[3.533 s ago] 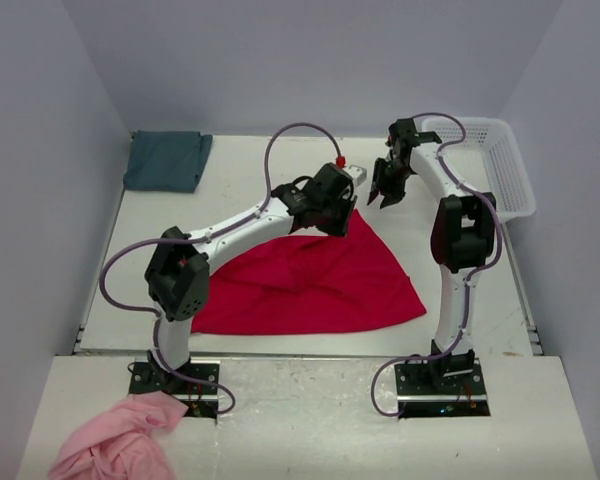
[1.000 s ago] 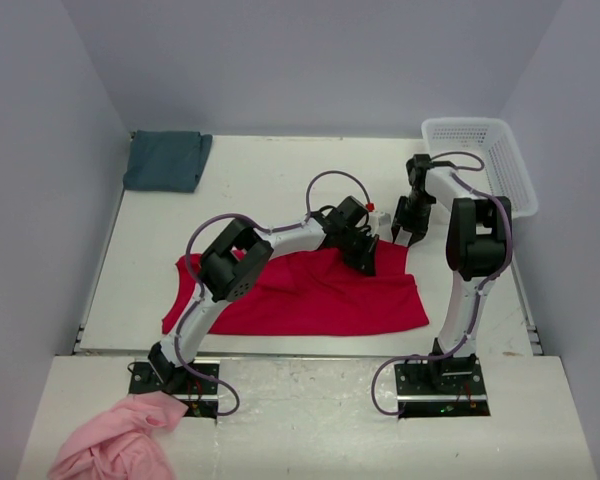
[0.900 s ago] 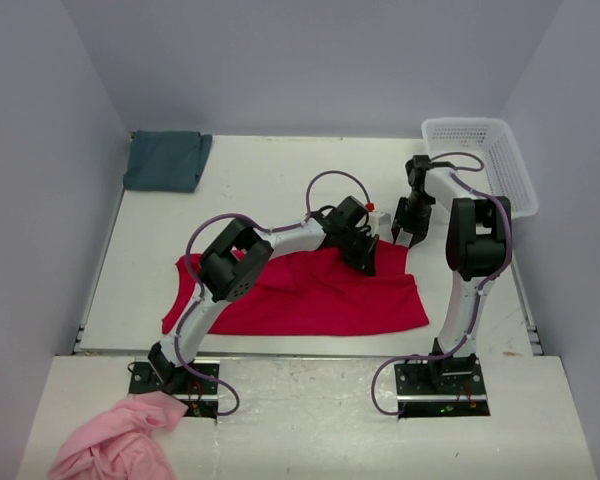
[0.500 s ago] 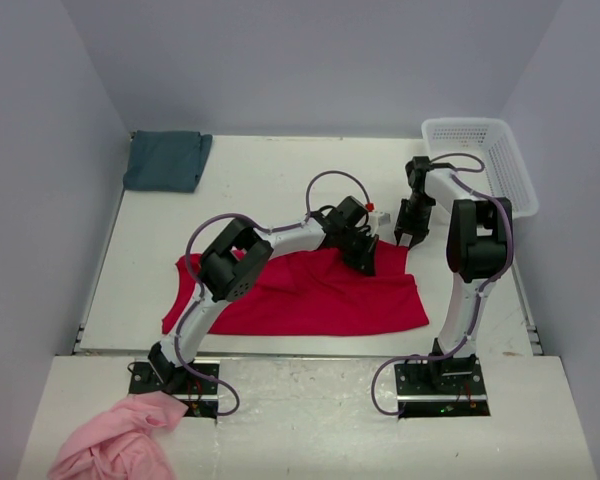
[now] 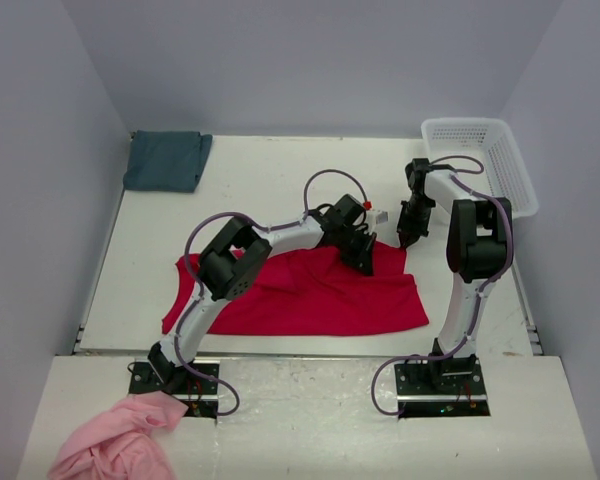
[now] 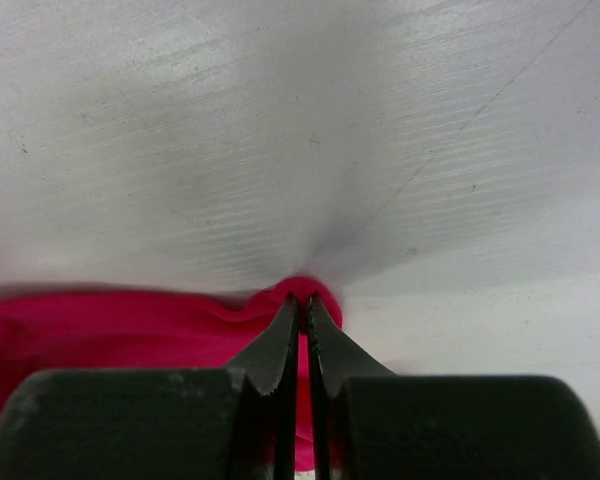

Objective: Fold and stack the t-shirts
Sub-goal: Grap the side of the flattened tshirt furthest away from the robot with both arms

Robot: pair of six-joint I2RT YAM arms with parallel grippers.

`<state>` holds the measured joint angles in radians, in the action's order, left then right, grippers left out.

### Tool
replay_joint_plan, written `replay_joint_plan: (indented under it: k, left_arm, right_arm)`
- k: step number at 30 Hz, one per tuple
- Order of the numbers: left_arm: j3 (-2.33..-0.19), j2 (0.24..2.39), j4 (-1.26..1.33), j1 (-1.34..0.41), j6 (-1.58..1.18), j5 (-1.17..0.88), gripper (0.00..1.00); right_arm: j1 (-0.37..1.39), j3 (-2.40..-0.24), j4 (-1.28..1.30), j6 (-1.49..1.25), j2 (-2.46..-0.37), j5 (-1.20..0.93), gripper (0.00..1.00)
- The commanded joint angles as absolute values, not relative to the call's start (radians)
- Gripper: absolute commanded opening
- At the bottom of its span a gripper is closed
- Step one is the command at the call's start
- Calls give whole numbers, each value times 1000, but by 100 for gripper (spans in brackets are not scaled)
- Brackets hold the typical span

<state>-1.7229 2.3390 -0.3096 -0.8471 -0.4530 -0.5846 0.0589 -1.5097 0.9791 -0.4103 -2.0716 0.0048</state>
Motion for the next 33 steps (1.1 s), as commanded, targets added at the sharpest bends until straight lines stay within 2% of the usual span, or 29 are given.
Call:
replay_joint_plan:
  k: [1,4,8,9,10,12,13,15,16,20,24,26,30,33]
  left_arm:
    - [-1727,2299,-350,-831,-439,-552,0]
    - [-1747,2293,-376,-830,-426,-493,0]
    - [-1755,2225,-408,-828,-423,-312,0]
    - [-1778,2214,-422,-828,-420,-283,2]
    - [-1796,2192,-464,-828,-416,-252,10]
    - [-1850,2168,-515,-828,-414,-148,17]
    - [-1865,2154,-543,-827,-414,-112,26]
    - [-1903,2117,-629,-816,-420,-8,38]
    - [-1913,2096,-700,-808,-432,41,39]
    - [-1810,2019,-813,-715,-457,167,35]
    - [-1591,1919,-778,-637,-442,178,7]
    - [-1521,1902,-778,-624,-422,189,7]
    - [-1439,1895,-762,-626,-423,183,19]
    - [-1410,1882,-744,-626,-423,160,24]
  right_arm:
    - [54,-1505,963,-442,-2000,26,0]
    - [54,-1526,963,-442,-1988,43,0]
    - [54,-1572,959,-436,-1968,48,0]
    - [54,-1584,957,-436,-1968,38,0]
    - [55,-1586,957,-434,-1964,23,0]
    - [58,-1579,946,-434,-1960,17,0]
    - [61,-1574,942,-434,-1957,17,0]
    - [69,-1565,934,-433,-1950,15,0]
    - [75,-1566,934,-433,-1950,12,0]
    - [94,-1562,923,-430,-1924,5,0]
    - [107,-1559,924,-426,-1916,6,0]
    - [115,-1555,919,-425,-1913,6,0]
    - [121,-1552,916,-423,-1908,6,0]
    - [120,-1548,914,-422,-1907,6,0]
